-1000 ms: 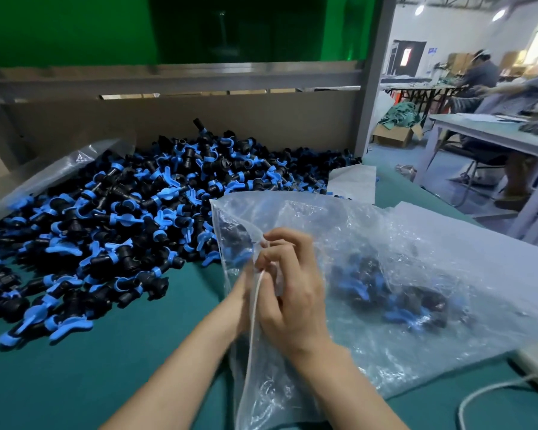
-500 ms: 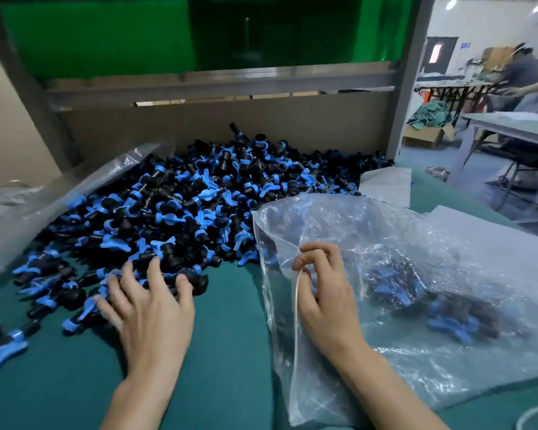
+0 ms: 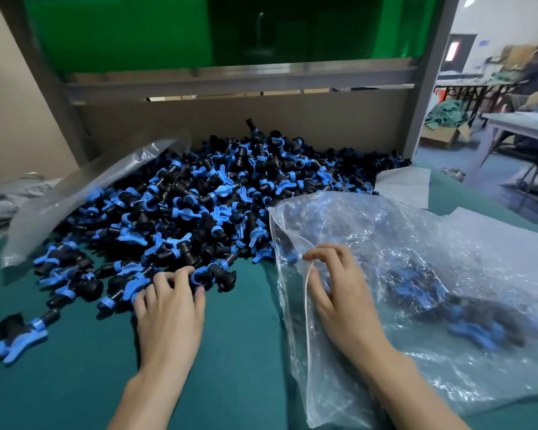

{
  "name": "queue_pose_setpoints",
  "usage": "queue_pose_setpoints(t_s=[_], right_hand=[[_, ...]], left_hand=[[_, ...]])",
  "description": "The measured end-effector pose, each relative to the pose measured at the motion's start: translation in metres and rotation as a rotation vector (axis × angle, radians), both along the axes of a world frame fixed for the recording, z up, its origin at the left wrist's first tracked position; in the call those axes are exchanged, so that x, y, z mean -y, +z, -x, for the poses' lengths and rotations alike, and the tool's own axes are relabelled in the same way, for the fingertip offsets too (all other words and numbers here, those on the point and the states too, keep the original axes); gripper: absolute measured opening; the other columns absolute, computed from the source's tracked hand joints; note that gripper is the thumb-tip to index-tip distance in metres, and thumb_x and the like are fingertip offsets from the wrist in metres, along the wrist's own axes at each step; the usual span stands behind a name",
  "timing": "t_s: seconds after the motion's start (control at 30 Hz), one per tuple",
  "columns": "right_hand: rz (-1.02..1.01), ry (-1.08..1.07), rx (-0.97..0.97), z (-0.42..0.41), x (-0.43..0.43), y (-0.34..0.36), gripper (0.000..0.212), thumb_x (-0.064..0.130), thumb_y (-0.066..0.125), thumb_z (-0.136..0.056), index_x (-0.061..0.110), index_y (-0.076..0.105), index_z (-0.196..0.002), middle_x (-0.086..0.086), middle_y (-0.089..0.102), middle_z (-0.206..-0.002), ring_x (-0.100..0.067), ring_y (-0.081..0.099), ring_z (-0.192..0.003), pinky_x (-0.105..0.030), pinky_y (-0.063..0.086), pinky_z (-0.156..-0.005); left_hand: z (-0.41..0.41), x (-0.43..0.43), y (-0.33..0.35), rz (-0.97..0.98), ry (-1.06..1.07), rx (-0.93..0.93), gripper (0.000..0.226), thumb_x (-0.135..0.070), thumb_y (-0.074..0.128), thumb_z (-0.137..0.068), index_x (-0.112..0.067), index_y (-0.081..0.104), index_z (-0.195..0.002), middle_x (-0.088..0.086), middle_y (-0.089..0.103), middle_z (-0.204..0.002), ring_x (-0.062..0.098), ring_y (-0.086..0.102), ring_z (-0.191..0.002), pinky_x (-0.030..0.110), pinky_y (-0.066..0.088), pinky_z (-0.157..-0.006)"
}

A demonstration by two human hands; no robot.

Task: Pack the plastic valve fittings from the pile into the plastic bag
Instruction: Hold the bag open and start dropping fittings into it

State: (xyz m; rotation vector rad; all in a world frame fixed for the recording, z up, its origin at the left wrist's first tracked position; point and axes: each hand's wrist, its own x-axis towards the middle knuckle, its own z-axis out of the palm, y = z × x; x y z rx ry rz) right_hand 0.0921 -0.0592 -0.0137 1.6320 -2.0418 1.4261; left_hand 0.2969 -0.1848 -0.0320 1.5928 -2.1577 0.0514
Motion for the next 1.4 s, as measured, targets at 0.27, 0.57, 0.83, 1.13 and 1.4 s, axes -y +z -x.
queue_pose_setpoints(t_s=[0.27,0.57,0.83,1.13,1.4], right_hand=[[0.035,-0.010,-0.087,0.002,0.000,-0.002,0.017,0.024,0.050,-0.098,0.026,0.061,-0.111,0.008,0.060,-0.106,-0.014,0.057,-0.096,-0.042,0.047,-0.086],[0.093,0.021,-0.019,0.006,0.003,-0.008,0.014,0.015,0.056,-0.095,0.023,0.060,-0.105,0.012,0.056,-0.102,-0.010,0.057,-0.095,-0.043,0.048,-0.086],[0.072,0.023,0.001,0.006,0.000,-0.007,0.015,0.011,0.059,-0.095,0.023,0.059,-0.104,0.013,0.055,-0.103,-0.007,0.057,-0.096,-0.038,0.048,-0.086],[0.088,0.002,0.019,0.009,-0.001,-0.008,0.019,0.007,0.064,-0.092,0.022,0.059,-0.103,0.012,0.055,-0.101,-0.008,0.058,-0.095,-0.038,0.048,-0.083],[0.101,0.032,0.036,0.009,0.002,-0.008,0.017,0.006,0.063,-0.092,0.019,0.060,-0.103,0.012,0.055,-0.102,-0.008,0.057,-0.095,-0.041,0.051,-0.075]], left_hand=[[-0.001,0.002,-0.001,0.039,-0.017,-0.077,0.029,-0.034,0.060,-0.094,-0.021,0.060,-0.121,0.005,0.050,-0.103,0.029,0.051,-0.101,0.047,0.035,-0.099],[0.017,-0.008,0.012,-0.139,-0.244,-0.787,0.021,-0.049,0.057,-0.092,-0.036,0.046,-0.104,-0.014,0.059,-0.103,0.007,0.056,-0.092,0.025,0.042,-0.071],[0.042,-0.013,0.006,-0.468,-0.384,-1.163,0.033,-0.025,0.059,-0.096,-0.055,0.051,-0.107,-0.004,0.068,-0.072,0.019,0.066,-0.070,0.043,0.055,-0.066],[0.044,0.003,0.009,-0.756,-0.440,-1.586,0.020,-0.020,0.064,-0.092,-0.014,0.060,-0.111,0.009,0.075,-0.097,0.022,0.072,-0.095,0.024,0.058,-0.074],[0.043,0.002,0.007,-0.714,-0.506,-1.513,0.017,-0.035,0.063,-0.085,-0.030,0.070,-0.100,0.004,0.071,-0.101,0.017,0.068,-0.089,0.025,0.056,-0.070]])
